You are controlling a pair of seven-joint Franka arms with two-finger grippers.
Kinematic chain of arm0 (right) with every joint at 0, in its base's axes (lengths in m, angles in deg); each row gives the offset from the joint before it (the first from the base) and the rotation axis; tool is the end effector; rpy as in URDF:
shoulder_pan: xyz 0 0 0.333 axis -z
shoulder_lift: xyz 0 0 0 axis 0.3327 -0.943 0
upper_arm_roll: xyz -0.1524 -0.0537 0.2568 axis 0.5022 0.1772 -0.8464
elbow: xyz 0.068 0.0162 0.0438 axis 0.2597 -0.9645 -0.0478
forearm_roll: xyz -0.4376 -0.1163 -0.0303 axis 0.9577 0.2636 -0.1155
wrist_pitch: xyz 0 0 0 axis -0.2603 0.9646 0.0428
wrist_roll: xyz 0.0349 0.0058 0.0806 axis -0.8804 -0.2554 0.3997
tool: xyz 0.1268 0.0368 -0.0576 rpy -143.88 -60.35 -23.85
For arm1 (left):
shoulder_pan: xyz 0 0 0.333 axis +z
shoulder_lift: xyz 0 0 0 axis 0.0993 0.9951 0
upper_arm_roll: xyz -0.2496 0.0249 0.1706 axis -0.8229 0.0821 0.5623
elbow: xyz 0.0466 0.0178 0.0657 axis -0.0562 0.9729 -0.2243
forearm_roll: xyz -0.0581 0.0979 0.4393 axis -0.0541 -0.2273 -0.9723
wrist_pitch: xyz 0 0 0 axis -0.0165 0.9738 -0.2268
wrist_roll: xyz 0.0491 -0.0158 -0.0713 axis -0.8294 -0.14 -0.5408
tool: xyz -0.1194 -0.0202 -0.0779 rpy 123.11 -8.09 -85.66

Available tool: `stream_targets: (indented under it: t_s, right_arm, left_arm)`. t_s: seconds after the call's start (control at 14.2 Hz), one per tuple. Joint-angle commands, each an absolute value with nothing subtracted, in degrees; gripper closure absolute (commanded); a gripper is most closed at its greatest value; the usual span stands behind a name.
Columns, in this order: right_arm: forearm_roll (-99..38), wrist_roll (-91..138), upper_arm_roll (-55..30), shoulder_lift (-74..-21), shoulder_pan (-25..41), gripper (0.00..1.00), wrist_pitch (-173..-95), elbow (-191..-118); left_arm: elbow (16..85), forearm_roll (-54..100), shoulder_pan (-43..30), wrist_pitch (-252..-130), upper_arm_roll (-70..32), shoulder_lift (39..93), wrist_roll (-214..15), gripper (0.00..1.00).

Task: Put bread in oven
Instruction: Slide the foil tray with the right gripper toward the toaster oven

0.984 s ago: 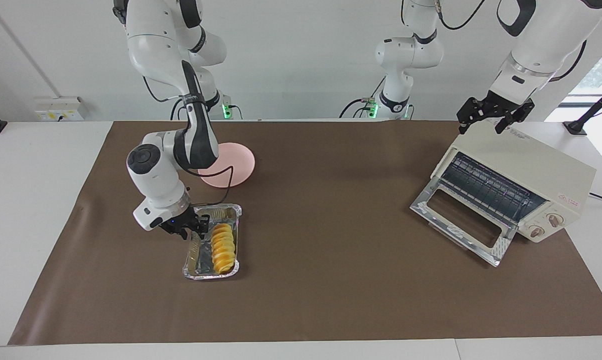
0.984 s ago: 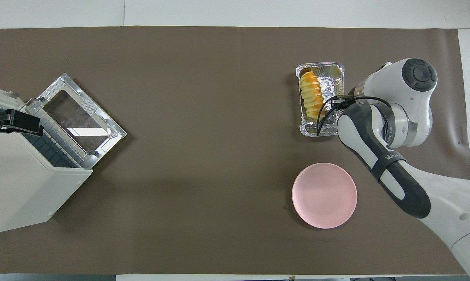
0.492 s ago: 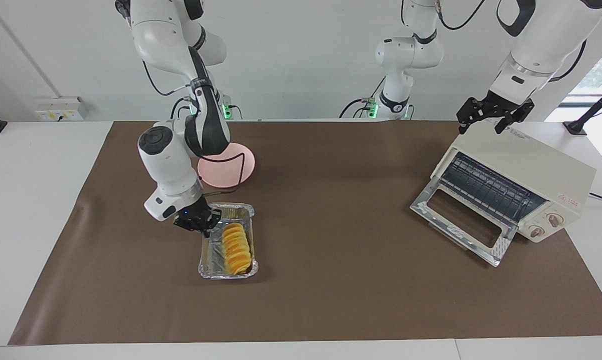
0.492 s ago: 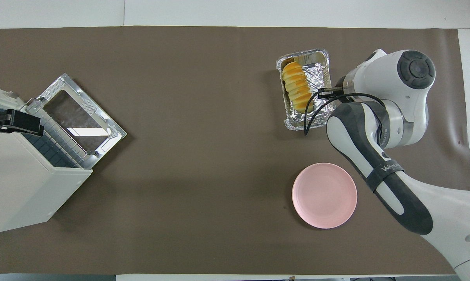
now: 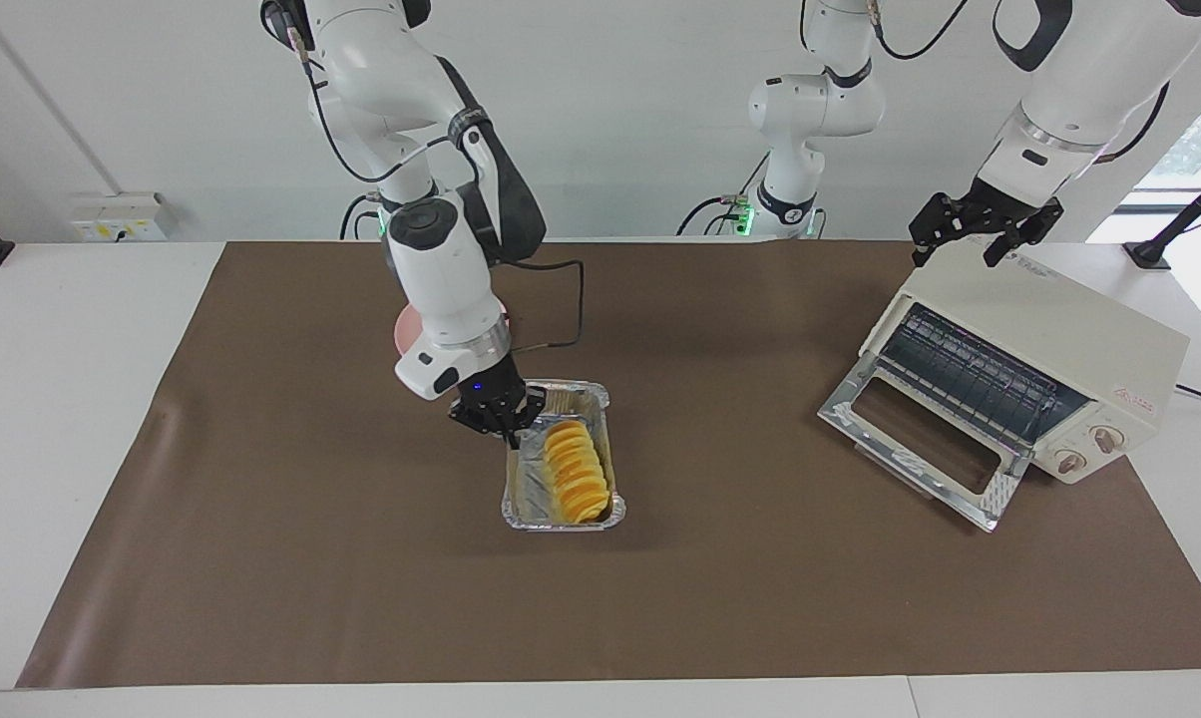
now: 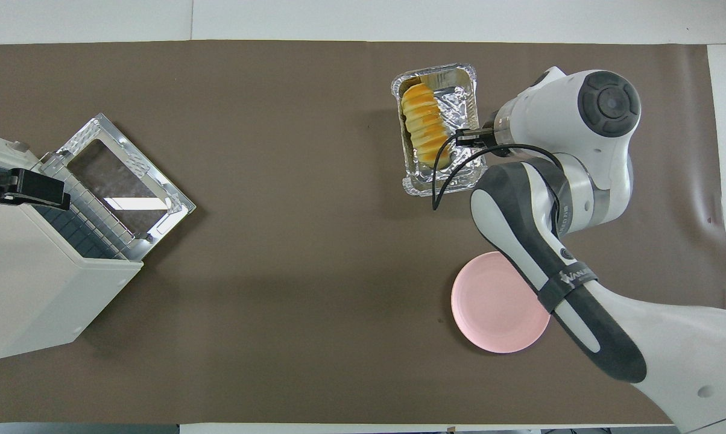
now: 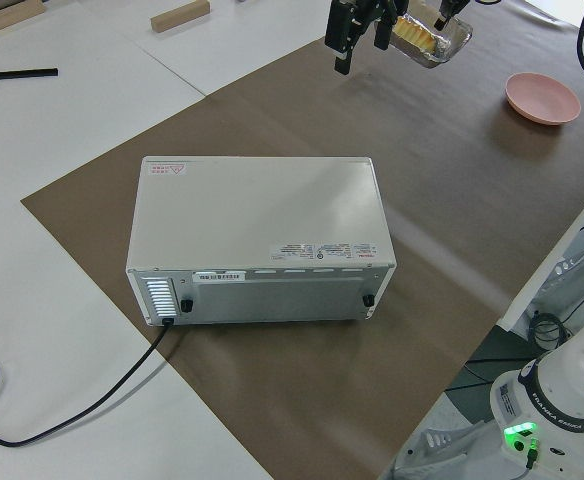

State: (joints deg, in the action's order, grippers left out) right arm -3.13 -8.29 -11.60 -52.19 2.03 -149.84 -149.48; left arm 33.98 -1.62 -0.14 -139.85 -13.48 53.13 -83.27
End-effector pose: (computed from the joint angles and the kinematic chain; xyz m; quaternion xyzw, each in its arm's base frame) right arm 0.6734 0.2953 0.3364 -0.9904 0.0258 -0.1001 0.0915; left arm 0.5936 -0.0385 0.5744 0.9989 -0.0376 -0.0266 0.0060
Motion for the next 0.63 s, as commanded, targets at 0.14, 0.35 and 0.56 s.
stream_targets:
  t_s: [0.14,0.35,0.56]
  right_arm:
    - [-3.76,-20.05,-11.65,-62.74,-3.76,1.00,-148.60,-134.98]
    - [-3.67,-22.88,-11.65,-65.22,-6.06,1.00,-149.92,-135.48]
    - [-3.58,-23.06,-11.65,-65.58,-6.76,1.00,-154.21,-140.12]
  left_arm:
    - [35.34,-0.96,-1.24,-139.96,-12.84,51.74,-83.46,0.00]
    - [35.34,-0.96,-1.24,-139.52,-12.84,51.66,-83.64,0.00]
    - [35.34,-0.96,-0.98,-139.34,-12.75,51.74,-83.81,0.00]
